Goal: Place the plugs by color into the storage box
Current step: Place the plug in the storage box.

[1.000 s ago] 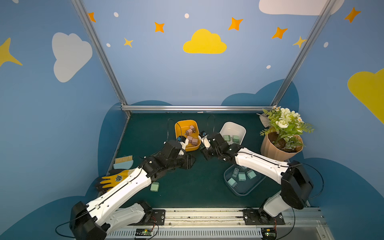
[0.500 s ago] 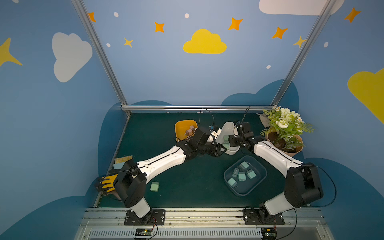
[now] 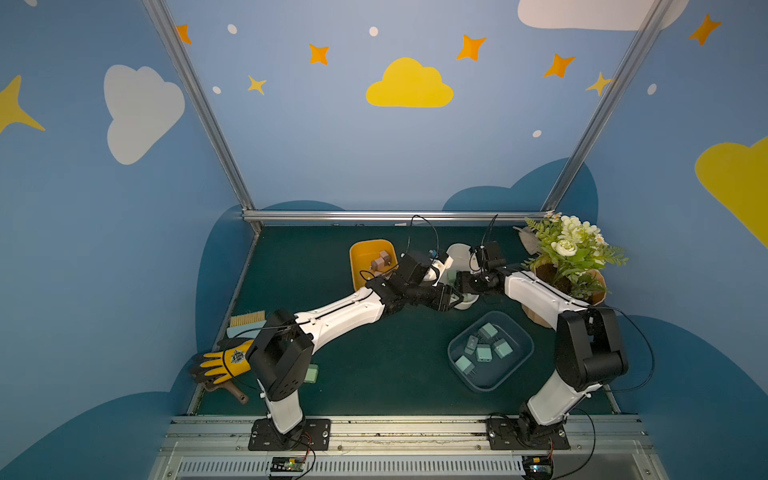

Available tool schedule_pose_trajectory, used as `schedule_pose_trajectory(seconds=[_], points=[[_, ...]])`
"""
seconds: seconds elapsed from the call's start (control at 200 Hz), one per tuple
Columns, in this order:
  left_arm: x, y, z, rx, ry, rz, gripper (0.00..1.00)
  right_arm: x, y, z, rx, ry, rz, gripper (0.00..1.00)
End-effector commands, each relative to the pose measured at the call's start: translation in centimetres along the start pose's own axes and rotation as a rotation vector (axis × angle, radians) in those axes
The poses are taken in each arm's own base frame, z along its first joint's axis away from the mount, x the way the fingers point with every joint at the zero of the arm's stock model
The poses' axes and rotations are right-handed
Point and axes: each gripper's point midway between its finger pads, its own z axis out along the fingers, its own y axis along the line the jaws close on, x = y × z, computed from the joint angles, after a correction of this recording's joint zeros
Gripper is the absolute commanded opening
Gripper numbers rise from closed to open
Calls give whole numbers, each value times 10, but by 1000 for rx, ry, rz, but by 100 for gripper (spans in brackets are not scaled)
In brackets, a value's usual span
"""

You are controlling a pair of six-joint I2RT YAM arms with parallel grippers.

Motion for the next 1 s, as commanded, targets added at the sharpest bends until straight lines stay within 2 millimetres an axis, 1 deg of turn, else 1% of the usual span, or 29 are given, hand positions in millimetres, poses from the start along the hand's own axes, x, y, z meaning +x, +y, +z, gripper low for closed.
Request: schedule_pose_trajectory(seconds=[0.0, 0.125, 0.205, 0.315, 0.375, 0.521, 0.566, 0.671, 0.731, 0.756, 0.876, 0.996], points=[[-6, -5, 2, 16, -13, 22, 56, 0, 3, 0, -6, 17, 8, 77], [-2, -1, 3, 2, -2, 15, 56, -2, 4, -7, 3, 2, -8, 77], [-2, 3, 2, -18, -3, 1, 58, -5, 11, -16, -6, -21, -30, 77], [-1, 5, 0, -39, 4, -9, 60, -7, 27, -27, -39, -51, -59, 77], [1, 6, -2, -44, 3, -13, 60, -6, 40, -33, -84, -63, -79, 77], [4, 6, -9, -56, 5, -18, 61, 4, 64, -40, -153, -68, -108, 77], [4, 5, -14, -65, 9, -22, 61, 7, 70, -42, -168, -66, -115, 76], [3, 2, -32, -91, -12, -43, 61, 13, 88, -49, -214, -58, -142, 75], [8, 2, -42, -100, -24, -63, 61, 17, 98, -53, -238, -57, -162, 75], [6, 7, -47, -132, -46, -68, 61, 18, 101, -54, -245, -56, -168, 74], [20, 15, -66, -192, -42, -89, 61, 24, 118, -59, -280, -58, -199, 73], [38, 22, -83, -262, -11, -125, 61, 30, 137, -66, -346, -60, -216, 71]])
